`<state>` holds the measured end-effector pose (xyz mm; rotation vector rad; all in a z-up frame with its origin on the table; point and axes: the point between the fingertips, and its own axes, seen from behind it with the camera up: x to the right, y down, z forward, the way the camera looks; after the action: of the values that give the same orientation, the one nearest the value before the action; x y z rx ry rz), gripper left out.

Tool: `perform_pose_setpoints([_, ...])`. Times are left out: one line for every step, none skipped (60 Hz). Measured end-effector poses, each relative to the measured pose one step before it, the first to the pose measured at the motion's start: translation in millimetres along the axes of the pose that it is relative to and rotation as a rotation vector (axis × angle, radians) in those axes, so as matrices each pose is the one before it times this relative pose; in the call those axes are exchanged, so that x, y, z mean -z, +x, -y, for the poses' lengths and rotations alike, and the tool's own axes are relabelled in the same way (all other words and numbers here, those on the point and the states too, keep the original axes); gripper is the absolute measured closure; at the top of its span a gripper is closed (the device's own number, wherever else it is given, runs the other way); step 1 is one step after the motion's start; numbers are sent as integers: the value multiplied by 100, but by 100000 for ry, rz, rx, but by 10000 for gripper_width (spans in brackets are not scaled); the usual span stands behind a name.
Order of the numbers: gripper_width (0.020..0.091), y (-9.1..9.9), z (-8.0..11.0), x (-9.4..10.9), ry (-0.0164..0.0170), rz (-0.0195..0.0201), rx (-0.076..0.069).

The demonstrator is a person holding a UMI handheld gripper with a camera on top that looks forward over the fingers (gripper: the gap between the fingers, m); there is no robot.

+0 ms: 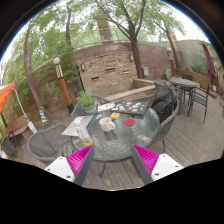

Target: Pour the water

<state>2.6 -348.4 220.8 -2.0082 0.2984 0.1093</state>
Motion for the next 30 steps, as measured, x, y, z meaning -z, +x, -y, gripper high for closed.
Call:
perform_pose_setpoints([269, 87, 74, -118, 343, -809, -63])
perform_pose_setpoints([270, -602, 898, 864, -89, -1362, 282])
perform_pose_setpoints([271, 172, -54, -110, 24, -1338, 456])
perform_pose_setpoints([272, 208, -115, -104, -178, -1502, 520])
perform_pose_setpoints([272, 903, -1063, -1130, -99, -1376, 411])
perform_pose_setpoints([273, 191, -217, -112, -476, -1772, 287])
perform_pose_setpoints([274, -158, 664, 765, -657, -2028, 124])
perform_pose_setpoints([275, -1531, -897, 176, -613, -1848, -215])
perform_pose_setpoints([273, -886, -290, 376, -445, -1401, -267])
perform_pose_setpoints([274, -1403, -274, 732, -166, -1090, -366])
perform_pose_setpoints([274, -762, -152, 498, 103, -501, -536])
perform_pose_setpoints([274, -152, -583, -488, 443, 57, -637])
perform_pose_setpoints([274, -655, -192, 365, 203, -135, -663])
perform_pose_setpoints([274, -1242, 246, 1203, -68, -358, -727])
perform_pose_setpoints([274, -620, -247, 270, 40, 0, -764])
perform_pose_setpoints([273, -566, -262, 265, -71, -9, -768])
perform_pose_setpoints([273, 72, -768, -780, 30, 243, -687])
perform_pose_setpoints([273, -1113, 147, 980, -391, -403, -485])
perform_pose_setpoints([273, 107, -701, -826, 13, 316, -301])
perform_pose_setpoints([274, -1066, 126, 912, -341, -295, -133])
perform_pose_setpoints([274, -406, -258, -75, -58, 49, 0])
perform_pose_setpoints([273, 164, -723, -1057, 140, 319, 161])
perform_pose_setpoints([272, -418, -258, -165, -92, -103, 352])
perform_pose_setpoints([275, -380, -284, -246, -33, -160, 636])
perform_pose_setpoints([273, -379, -202, -310, 166, -219, 851])
perform_pose_setpoints([272, -966, 293, 534, 287, -546, 1010])
perform_pose_setpoints([271, 226, -553, -1363, 923, 75, 1120])
perform_pose_setpoints([269, -341, -78, -486, 881, -282, 1203])
perform_pose_setpoints([269, -352, -109, -592, 943, -242, 1271])
perform_pose_setpoints([270, -408, -104, -601, 907, -153, 1289])
